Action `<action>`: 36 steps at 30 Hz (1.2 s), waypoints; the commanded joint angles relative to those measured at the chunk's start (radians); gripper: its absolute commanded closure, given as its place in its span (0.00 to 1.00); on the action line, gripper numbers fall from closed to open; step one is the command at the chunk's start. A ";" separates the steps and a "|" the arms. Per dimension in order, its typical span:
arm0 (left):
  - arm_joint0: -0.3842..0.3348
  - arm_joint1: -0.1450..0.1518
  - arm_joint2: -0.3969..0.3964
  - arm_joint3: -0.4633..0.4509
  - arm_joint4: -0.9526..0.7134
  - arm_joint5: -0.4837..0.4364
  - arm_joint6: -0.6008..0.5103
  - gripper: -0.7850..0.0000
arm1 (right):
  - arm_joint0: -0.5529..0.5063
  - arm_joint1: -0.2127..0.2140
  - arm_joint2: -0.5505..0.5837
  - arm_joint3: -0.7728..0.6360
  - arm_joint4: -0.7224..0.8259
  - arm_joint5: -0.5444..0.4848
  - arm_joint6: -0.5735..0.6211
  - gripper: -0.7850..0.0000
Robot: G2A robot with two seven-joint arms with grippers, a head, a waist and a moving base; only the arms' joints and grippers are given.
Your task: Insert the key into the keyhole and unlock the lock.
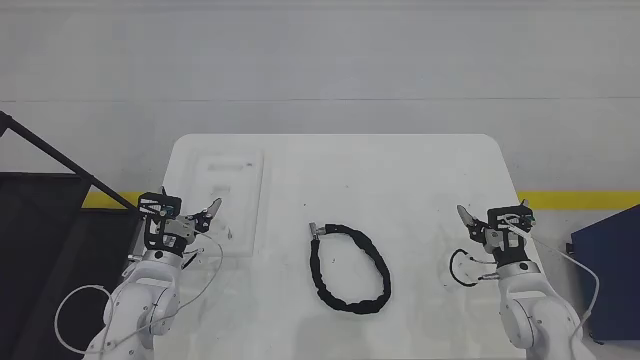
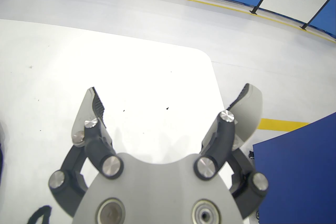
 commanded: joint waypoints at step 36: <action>0.000 0.000 0.000 0.000 0.000 0.000 0.000 0.00 | 0.134 0.001 -0.136 -0.100 -0.068 -0.262 0.122 0.00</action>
